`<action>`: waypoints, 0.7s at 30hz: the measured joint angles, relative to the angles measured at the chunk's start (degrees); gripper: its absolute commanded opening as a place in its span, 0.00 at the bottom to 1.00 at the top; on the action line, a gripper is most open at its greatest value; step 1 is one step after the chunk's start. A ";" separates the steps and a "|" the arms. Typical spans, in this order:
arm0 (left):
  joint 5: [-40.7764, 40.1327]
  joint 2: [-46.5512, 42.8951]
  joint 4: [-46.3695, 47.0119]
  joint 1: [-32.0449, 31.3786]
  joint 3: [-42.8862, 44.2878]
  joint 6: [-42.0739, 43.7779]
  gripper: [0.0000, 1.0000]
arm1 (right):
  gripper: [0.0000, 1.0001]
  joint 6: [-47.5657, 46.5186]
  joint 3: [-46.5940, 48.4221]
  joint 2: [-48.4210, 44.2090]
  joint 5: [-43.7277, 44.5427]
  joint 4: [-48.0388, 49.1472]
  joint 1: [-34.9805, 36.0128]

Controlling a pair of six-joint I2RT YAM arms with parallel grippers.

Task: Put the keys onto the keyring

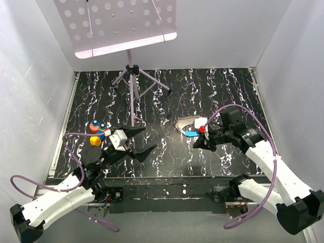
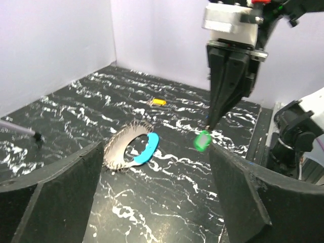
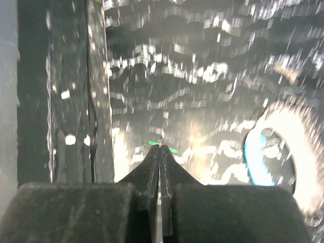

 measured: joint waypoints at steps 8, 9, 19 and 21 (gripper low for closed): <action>-4.13 3.63 -2.78 0.04 -1.49 -0.28 0.95 | 0.01 -9.05 -3.39 0.98 13.18 -17.09 -6.27; -4.22 4.22 -2.97 0.04 -1.62 -0.59 0.96 | 0.01 -9.27 -4.37 1.53 14.51 -17.51 -6.38; -4.48 4.26 -3.93 0.04 -1.68 -3.08 0.96 | 0.01 -6.45 -2.23 25.59 24.09 -17.66 -6.40; -4.57 3.80 -3.89 0.04 -1.77 -3.65 0.96 | 0.01 -4.46 2.10 31.45 24.61 -17.33 -6.10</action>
